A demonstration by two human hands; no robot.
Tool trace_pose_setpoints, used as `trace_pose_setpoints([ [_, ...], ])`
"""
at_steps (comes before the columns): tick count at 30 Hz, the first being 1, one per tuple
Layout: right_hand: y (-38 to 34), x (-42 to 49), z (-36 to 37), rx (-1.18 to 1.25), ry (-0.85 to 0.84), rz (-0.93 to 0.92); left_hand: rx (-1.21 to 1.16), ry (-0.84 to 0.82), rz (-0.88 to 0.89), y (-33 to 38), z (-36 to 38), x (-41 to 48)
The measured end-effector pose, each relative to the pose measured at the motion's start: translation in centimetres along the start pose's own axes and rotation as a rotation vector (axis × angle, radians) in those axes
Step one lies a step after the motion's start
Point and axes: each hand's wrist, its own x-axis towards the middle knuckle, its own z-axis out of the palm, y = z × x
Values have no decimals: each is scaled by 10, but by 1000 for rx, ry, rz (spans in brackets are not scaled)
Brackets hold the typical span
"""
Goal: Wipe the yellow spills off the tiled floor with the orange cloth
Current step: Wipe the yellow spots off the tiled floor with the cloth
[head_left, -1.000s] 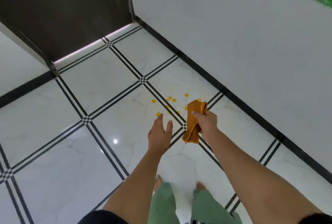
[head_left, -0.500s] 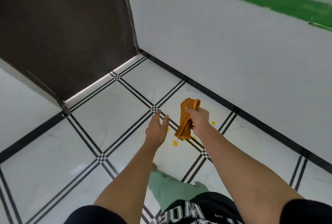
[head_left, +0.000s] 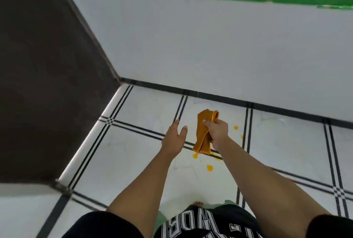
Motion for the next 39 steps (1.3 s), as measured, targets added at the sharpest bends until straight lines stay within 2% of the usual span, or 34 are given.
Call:
trace_pose_setpoints([
  [4, 7, 4, 41, 90, 166, 2, 124, -192, 90, -12, -36, 46],
  [9, 6, 2, 84, 315, 372, 63, 329, -434, 242, -20, -71, 99],
  [13, 8, 8, 101, 423, 500, 102, 398, -549, 297, -22, -66, 134],
  [17, 31, 54, 106, 464, 652, 161, 443, -649, 325, -32, -32, 176],
  [21, 72, 133, 110, 475, 706, 234, 479, -694, 289, -62, 26, 230],
  [25, 142, 247, 109, 444, 745, 254, 548, -708, 359, -118, 112, 307],
  [31, 291, 417, 93, 391, 814, 253, 613, -746, 476, -249, 263, 424],
  [33, 335, 455, 81, 287, 843, 316, 635, -733, 518, -279, 302, 456],
  [36, 408, 515, 79, -95, 857, 496, 741, -735, 619, -334, 357, 500],
  [39, 448, 567, 90, -311, 828, 396, 882, -729, 752, -367, 389, 537],
])
